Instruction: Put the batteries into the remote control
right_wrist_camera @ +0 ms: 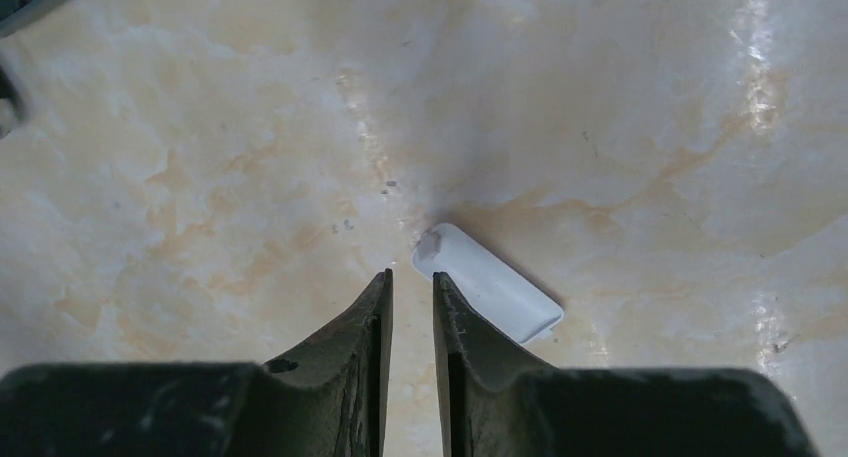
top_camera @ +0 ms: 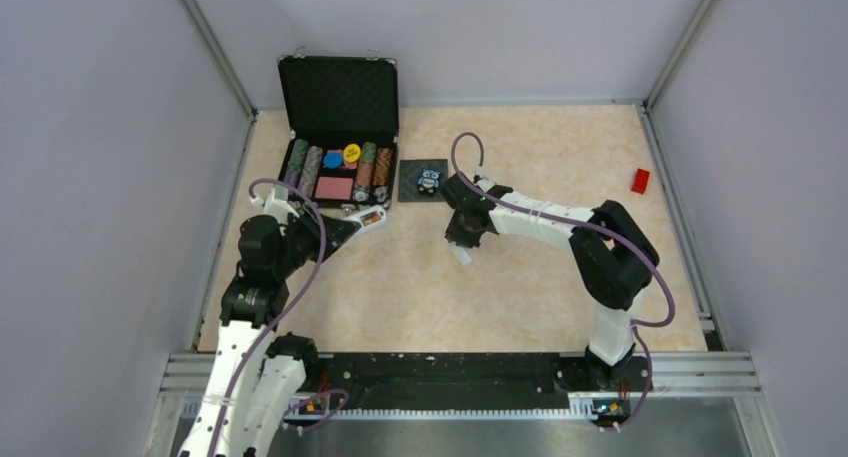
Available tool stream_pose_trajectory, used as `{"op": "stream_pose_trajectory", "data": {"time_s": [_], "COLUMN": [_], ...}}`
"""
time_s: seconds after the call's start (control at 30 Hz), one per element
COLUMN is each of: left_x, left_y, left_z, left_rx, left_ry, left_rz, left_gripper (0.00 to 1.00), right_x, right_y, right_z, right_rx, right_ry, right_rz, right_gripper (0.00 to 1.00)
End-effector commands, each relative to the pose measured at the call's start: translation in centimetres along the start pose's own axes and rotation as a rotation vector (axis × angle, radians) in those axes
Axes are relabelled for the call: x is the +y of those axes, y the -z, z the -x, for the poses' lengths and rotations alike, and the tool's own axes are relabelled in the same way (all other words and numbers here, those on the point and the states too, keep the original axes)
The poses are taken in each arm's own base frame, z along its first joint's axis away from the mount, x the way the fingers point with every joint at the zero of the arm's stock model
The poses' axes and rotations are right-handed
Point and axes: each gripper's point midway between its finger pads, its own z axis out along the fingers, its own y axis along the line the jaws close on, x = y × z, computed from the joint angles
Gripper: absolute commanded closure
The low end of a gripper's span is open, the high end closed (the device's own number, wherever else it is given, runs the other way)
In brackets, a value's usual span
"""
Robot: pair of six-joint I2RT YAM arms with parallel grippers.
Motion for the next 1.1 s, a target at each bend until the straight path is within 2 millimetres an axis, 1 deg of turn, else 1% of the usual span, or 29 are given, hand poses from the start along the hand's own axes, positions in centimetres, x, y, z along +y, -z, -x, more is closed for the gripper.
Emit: {"op": "stream_pose_trajectory", "data": {"time_s": [0.0,0.1,0.37,0.73,0.83,1.0,1.07], "left_x": [-1.3,-1.1,-1.1,-1.1,-1.1,-1.0,-0.9], "left_y": [0.1,0.1,-0.2,-0.5,-0.5,-0.6,-0.6], "left_z": [1.4,1.4,1.5,1.8,1.9,2.0,2.0], "left_rx": [-0.076,-0.081,-0.077,-0.072,-0.076,-0.082,-0.084], "left_ry": [-0.035,-0.038,-0.045,-0.052,-0.056,-0.062,-0.063], "left_rz": [-0.057,-0.055,-0.053,-0.052,-0.049,-0.044,-0.041], "left_gripper": [1.00,1.00,1.00,1.00,1.00,1.00,1.00], "right_x": [-0.2,-0.6,-1.2,-1.5,-1.8,-2.3,-2.6], "right_y": [-0.2,-0.5,-2.1,-3.0,-3.5,-4.2,-4.2], "right_z": [1.3,1.3,0.2,0.1,-0.4,-1.4,-1.5], "right_rx": [-0.033,-0.036,0.010,0.016,0.033,0.073,0.072], "right_ry": [-0.166,-0.197,-0.245,-0.274,-0.270,-0.265,-0.258], "right_rz": [-0.060,-0.080,-0.117,-0.138,-0.154,-0.172,-0.177], "right_gripper": [0.79,0.78,0.78,0.79,0.84,0.99,1.00]}}
